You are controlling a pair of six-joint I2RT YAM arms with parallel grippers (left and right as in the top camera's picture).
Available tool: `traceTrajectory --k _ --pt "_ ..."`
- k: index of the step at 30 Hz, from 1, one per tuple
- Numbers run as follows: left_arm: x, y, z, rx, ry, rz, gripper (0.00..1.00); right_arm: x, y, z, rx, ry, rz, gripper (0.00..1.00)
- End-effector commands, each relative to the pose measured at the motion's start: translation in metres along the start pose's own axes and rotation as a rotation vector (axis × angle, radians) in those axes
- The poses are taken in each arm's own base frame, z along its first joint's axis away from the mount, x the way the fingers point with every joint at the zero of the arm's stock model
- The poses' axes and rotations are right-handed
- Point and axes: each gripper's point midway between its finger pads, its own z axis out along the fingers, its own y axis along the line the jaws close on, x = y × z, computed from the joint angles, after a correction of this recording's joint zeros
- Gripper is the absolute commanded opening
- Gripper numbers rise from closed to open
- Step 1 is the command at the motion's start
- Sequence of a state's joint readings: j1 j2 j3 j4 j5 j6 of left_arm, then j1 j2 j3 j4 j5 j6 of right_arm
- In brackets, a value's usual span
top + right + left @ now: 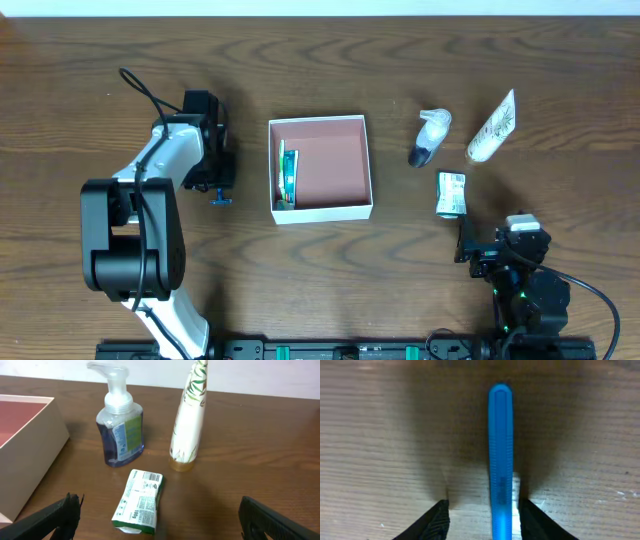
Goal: Pack container
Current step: 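Move the left gripper to the blue razor and grasp it, then place the blue razor into the box and open the gripper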
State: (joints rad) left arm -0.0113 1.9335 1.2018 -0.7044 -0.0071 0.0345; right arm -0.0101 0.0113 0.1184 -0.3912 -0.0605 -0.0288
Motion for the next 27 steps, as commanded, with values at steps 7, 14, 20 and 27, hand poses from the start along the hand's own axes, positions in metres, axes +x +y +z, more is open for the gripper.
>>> traceTrajectory --k 7,14,20,27 --pt "0.012 0.0 0.008 -0.002 0.058 0.017 0.06 0.0 -0.001 0.0 0.003 -0.002 0.016 0.99" --pt "0.011 -0.006 -0.064 0.008 -0.04 -0.018 0.06 0.0 -0.001 0.0 0.003 -0.002 0.016 0.99" --pt "0.029 -0.055 -0.145 0.136 -0.211 0.015 0.06 0.0 -0.001 0.0 0.003 -0.002 0.016 0.99" --pt "0.033 -0.115 -0.185 0.217 -0.371 0.069 0.06 0.0 -0.001 0.0 0.003 -0.002 0.016 0.99"
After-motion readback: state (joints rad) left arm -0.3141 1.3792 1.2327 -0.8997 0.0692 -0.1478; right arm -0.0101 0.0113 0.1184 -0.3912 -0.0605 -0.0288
